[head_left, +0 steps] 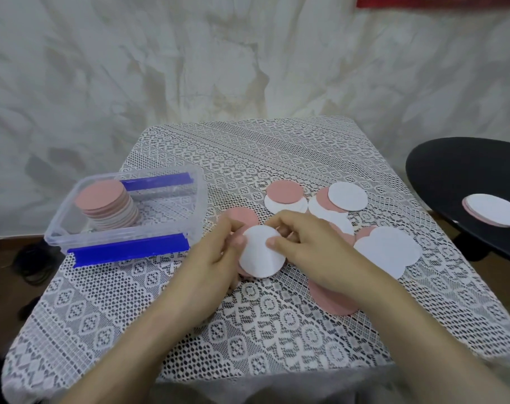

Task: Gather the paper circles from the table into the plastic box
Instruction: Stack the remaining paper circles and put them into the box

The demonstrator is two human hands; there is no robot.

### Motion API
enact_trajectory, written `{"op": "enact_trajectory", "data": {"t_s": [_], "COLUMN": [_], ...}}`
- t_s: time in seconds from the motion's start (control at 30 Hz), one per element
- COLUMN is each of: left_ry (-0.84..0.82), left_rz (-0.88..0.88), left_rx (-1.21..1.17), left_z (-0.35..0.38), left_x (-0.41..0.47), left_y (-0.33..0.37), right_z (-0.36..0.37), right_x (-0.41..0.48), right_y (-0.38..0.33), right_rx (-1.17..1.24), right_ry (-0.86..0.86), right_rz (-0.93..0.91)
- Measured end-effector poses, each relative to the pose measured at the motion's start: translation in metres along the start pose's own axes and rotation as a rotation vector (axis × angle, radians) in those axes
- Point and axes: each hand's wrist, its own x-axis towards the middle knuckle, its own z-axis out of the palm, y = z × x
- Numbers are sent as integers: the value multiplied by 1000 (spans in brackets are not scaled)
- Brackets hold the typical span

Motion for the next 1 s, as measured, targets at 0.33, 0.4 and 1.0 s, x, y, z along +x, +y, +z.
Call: {"op": "enact_trajectory", "data": {"t_s": [0.33, 0.4, 1.0], "left_ry": [30, 26, -17], "left_rz": [-55, -75, -129], "left_rx": [168, 166, 111], "left_z": [-16, -19, -20], "left_x": [-5, -6, -1], "left_y": [-9, -9, -17], "right_z": [11, 11, 18], "right_x": [12, 17, 56], "right_y": [-8, -9, -22], "right_rx": [-175, -254, -499], "right_ry": [31, 47, 66], "right_rz": [-6, -9, 85]}}
